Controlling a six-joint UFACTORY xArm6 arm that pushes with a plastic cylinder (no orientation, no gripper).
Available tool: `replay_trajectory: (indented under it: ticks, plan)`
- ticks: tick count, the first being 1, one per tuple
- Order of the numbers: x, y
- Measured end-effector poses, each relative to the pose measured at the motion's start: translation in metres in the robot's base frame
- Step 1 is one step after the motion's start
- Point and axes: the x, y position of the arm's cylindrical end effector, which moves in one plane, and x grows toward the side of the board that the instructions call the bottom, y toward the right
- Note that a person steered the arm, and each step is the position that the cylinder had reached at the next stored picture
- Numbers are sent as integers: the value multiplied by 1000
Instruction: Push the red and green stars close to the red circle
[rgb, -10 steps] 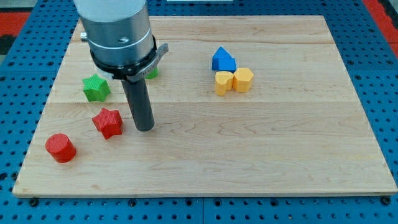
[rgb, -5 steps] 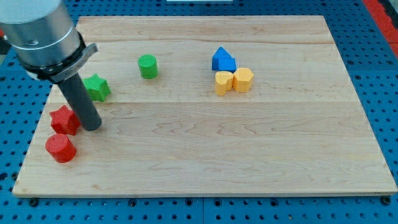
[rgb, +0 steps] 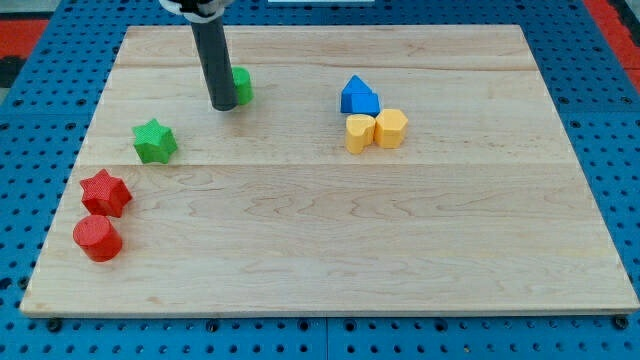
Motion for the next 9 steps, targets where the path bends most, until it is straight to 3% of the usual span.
replay_trajectory:
  ticks: [2,9]
  plan:
    - [-3,-61]
    - [126,-77]
